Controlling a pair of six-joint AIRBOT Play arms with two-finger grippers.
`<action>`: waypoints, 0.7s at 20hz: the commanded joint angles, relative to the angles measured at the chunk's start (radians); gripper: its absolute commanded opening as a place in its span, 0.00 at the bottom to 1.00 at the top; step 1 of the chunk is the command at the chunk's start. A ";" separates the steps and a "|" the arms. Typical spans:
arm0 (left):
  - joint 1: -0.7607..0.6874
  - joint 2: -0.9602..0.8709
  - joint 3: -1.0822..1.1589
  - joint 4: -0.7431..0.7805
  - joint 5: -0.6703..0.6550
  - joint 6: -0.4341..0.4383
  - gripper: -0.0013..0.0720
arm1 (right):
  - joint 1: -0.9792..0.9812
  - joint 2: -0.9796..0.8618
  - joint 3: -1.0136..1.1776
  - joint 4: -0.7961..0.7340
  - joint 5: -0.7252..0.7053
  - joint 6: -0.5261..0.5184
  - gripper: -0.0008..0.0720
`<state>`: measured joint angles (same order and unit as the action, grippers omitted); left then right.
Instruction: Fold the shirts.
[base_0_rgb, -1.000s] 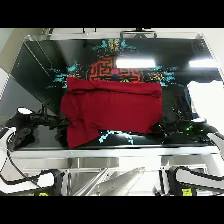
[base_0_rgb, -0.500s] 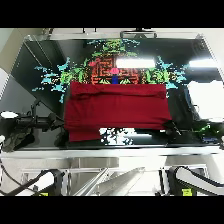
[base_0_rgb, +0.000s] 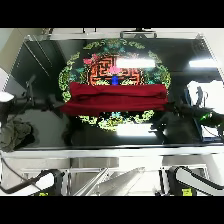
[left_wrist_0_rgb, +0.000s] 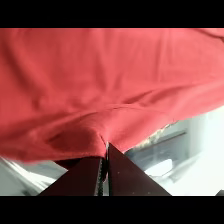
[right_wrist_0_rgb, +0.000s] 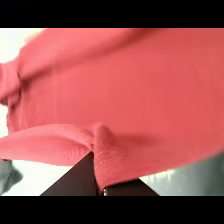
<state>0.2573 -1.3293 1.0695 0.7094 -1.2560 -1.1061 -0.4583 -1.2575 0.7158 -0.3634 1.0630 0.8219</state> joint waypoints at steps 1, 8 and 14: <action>-0.080 -0.182 0.268 -0.005 0.006 -0.020 0.06 | 0.092 -0.074 0.122 0.062 -0.139 -0.029 0.03; -0.120 -0.554 0.663 -0.003 -0.002 -0.024 0.06 | 0.126 -0.380 0.332 0.062 -0.185 -0.054 0.03; -0.120 -0.794 0.830 -0.005 -0.029 -0.025 0.37 | 0.127 -0.485 0.358 0.061 -0.184 -0.140 0.40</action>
<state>0.1394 -2.0190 1.8191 0.7055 -1.2606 -1.1297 -0.3332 -1.6997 1.0595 -0.3027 0.8803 0.7269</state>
